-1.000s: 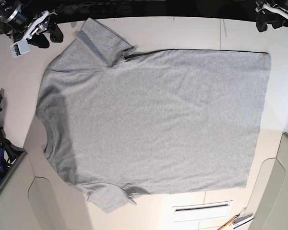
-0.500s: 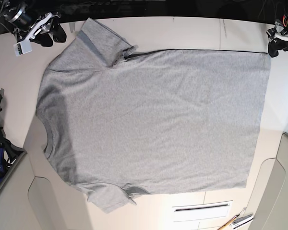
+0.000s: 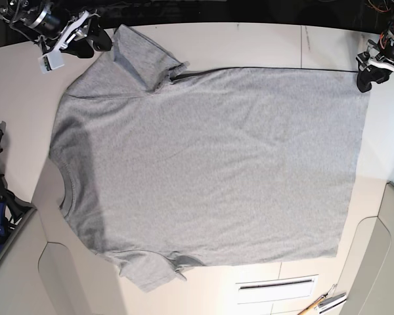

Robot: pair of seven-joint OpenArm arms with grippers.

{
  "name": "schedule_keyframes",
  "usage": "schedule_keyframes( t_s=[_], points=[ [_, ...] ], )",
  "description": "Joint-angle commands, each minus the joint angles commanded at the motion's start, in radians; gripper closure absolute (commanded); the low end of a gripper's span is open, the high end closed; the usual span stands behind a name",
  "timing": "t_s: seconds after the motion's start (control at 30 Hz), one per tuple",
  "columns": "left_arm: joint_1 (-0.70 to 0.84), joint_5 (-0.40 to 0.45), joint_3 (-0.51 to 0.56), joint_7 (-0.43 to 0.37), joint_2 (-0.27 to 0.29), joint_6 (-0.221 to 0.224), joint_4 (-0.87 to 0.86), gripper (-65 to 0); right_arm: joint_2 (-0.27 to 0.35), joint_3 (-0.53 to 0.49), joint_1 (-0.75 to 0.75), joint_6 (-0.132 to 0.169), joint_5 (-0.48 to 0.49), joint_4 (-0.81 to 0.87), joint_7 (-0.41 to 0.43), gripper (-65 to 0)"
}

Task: Fold the T-shirt properly
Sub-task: 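Lower both grippers and pinch the shirt's shoulder-side edge corners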

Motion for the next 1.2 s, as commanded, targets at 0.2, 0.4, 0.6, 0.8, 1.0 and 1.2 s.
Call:
schedule_keyframes(
  t_s=[0.2, 0.4, 0.6, 0.8, 1.0, 1.2],
  points=[
    [-0.003, 0.013, 0.044, -0.018, 0.0, 0.0, 0.0, -47.5, -0.069, 0.0, 0.03, 0.0, -0.011, 0.0, 0.0, -31.7],
    [-0.031, 0.046, 0.067, -0.021, 0.0, 0.001, -0.001, -47.5, -0.11, 0.0, 0.03, 0.0, -0.012, 0.0, 0.001, -31.7],
    [-0.03, 0.05, 0.067, -0.02, 0.001, 0.0, -0.001, -47.5, -0.132, 0.0, 0.04, 0.008, -0.011, -0.002, 0.0, -31.7],
    [-0.03, 0.072, 0.067, 0.0, 0.0, -0.001, -0.001, -47.4, -0.134, 0.0, 0.064, 0.007, -0.011, -0.036, 0.003, -31.7],
    [-0.027, 0.071, 0.067, 0.047, 0.0, -0.053, -0.001, -35.3, -0.134, 0.0, 0.069, 0.008, -0.01, -0.048, 0.003, -31.7],
    [-0.028, 0.071, 0.067, 0.054, 0.0, -0.082, -0.001, -1.0, -0.134, 0.0, 0.069, 0.008, -0.011, -0.048, 0.003, -21.7]
  ],
)
